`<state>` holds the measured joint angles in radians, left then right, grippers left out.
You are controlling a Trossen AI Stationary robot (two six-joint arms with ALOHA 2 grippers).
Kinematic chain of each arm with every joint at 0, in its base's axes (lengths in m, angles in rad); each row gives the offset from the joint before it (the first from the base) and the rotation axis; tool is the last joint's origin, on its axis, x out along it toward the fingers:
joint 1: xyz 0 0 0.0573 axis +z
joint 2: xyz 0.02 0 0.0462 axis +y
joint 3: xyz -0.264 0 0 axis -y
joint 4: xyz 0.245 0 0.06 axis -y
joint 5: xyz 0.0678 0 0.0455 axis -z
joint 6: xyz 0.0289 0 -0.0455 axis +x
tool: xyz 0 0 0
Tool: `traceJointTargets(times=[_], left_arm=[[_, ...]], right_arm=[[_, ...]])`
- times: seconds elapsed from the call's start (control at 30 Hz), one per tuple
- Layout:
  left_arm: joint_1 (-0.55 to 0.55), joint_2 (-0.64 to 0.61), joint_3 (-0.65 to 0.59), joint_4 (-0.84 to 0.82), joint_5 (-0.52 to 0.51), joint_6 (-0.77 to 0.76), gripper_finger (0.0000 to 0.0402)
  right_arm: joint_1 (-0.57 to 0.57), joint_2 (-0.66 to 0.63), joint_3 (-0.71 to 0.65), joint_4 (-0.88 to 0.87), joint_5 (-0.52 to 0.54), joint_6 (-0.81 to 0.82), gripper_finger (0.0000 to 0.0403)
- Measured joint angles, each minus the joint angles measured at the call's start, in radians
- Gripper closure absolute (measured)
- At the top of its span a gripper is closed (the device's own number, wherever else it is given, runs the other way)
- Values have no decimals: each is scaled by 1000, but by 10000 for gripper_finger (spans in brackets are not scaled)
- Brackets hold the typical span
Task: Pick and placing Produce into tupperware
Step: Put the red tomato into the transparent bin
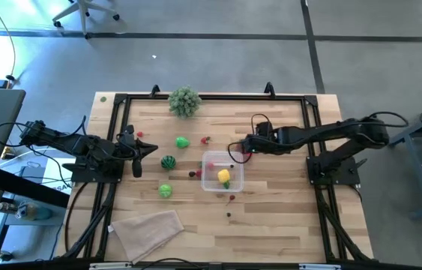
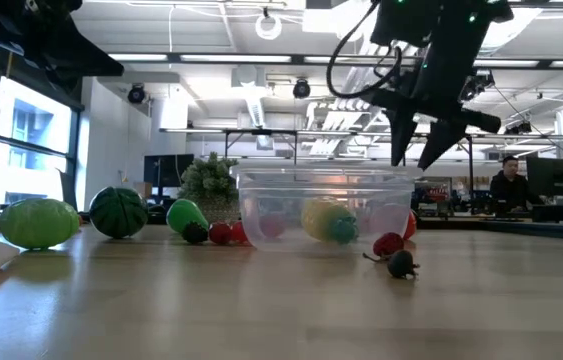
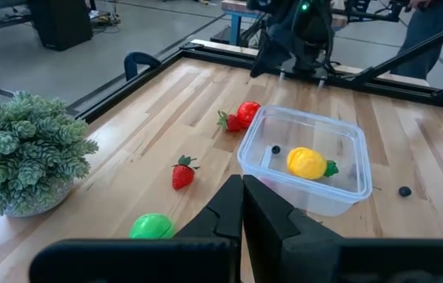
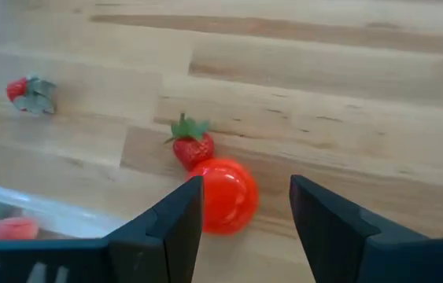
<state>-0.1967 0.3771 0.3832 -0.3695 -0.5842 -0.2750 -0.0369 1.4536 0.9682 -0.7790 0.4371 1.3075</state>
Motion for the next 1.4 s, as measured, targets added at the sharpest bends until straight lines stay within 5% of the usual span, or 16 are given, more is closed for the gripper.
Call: traceJointTargets(times=[0.47,0.93,1.4], left_arm=[[0,0,0,0,0,0,401],[0,0,0,0,0,0,401],[0,0,0,0,0,0,401]], right_arm=[[-24,129,-1,107,-72,-85,220],[21,138,-1,71,-25,-112,118],[18,210,-2,132,-21,-50,110]])
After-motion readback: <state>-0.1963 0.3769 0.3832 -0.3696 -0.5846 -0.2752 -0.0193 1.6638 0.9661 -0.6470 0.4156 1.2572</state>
